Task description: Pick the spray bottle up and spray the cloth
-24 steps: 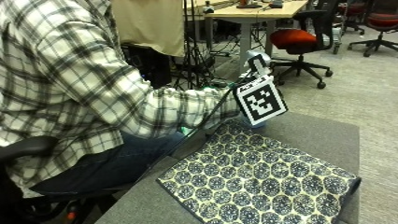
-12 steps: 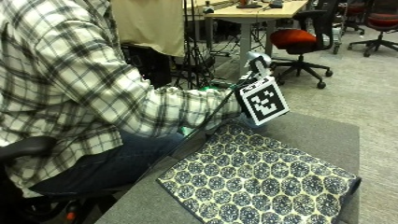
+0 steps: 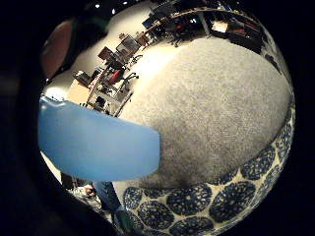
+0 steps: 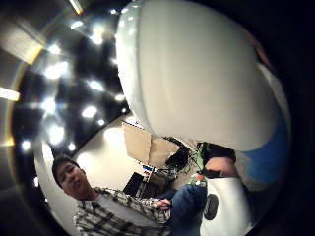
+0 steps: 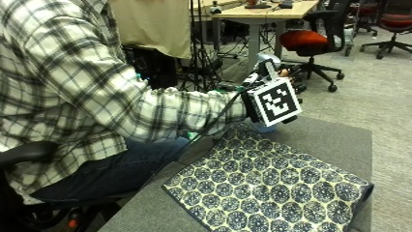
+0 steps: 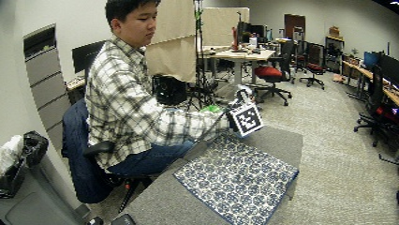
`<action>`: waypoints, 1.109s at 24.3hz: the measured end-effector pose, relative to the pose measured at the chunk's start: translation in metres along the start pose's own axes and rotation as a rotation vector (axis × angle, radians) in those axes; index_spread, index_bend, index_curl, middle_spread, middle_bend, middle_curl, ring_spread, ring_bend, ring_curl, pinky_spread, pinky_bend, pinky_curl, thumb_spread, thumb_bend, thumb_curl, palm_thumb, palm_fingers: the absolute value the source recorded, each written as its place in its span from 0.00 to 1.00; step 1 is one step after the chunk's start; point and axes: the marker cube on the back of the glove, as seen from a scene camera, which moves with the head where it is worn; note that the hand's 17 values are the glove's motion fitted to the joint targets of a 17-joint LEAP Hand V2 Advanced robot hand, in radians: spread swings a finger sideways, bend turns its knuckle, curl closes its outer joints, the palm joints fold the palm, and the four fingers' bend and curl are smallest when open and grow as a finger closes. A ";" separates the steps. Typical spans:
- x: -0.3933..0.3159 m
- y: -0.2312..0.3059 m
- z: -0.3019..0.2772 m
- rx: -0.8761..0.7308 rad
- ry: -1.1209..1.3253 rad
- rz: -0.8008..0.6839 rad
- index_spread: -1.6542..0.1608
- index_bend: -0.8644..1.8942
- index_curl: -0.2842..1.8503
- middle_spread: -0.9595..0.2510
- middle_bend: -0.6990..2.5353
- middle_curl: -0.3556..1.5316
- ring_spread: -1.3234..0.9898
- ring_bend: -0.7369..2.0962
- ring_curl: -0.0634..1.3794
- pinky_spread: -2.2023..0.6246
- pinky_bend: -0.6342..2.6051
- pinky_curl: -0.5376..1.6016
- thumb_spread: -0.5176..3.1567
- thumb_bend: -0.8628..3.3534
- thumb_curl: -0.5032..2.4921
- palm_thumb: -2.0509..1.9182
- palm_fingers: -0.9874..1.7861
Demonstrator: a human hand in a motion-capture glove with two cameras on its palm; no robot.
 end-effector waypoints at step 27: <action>-0.112 0.390 -0.168 -0.115 1.024 0.375 0.70 0.38 0.31 0.70 0.27 0.37 0.59 0.33 0.26 0.84 0.31 0.40 0.43 0.20 0.34 0.64 0.38</action>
